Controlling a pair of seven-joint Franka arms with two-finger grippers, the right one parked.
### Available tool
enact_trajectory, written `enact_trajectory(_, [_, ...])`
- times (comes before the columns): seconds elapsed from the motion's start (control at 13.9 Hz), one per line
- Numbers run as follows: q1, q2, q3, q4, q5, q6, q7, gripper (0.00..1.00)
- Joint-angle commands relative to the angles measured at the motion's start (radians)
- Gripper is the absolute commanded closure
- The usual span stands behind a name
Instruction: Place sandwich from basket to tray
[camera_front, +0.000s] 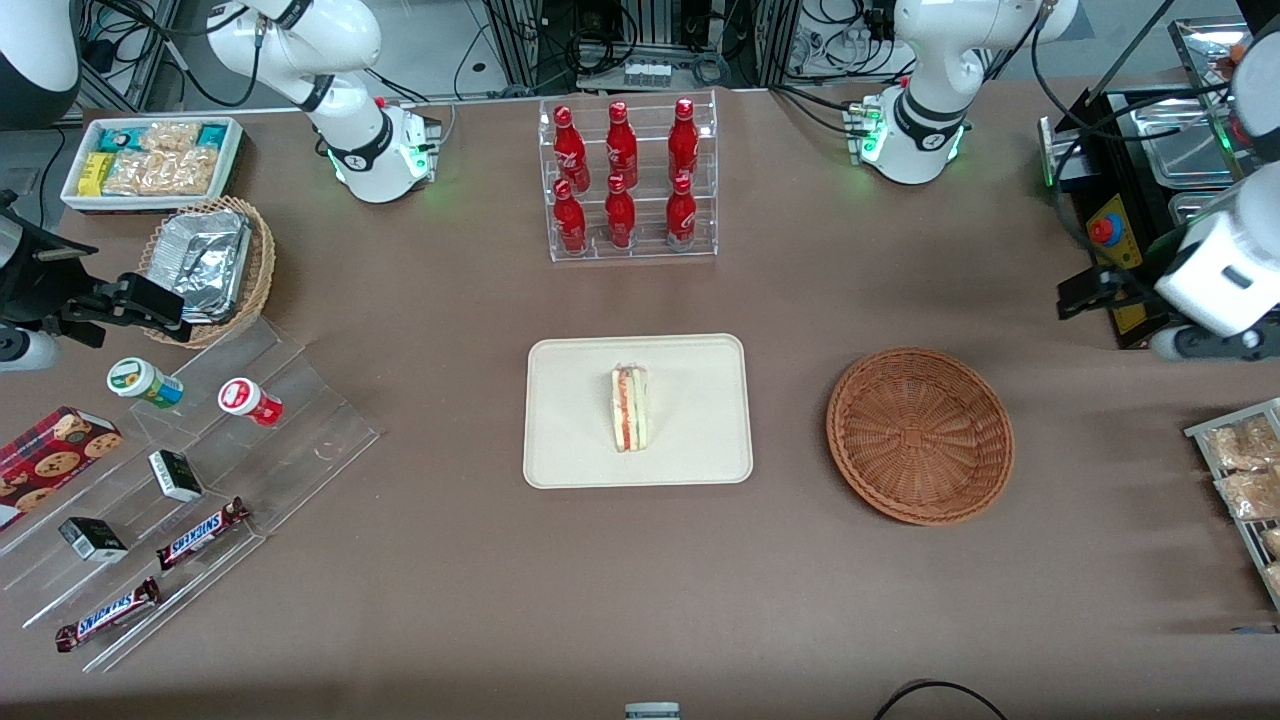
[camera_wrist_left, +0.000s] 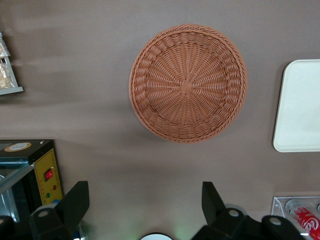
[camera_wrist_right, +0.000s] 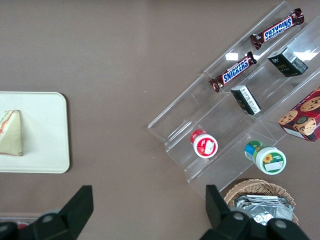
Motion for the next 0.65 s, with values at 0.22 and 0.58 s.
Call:
enact_trajectory(0.22, [-0.001,-0.064,-0.020,-0.053,-0.010,-0.017,-0.105,0.01])
enact_trajectory(0.58, [0.000,-0.029,-0.020,0.009,-0.034,-0.014,-0.105,0.01])
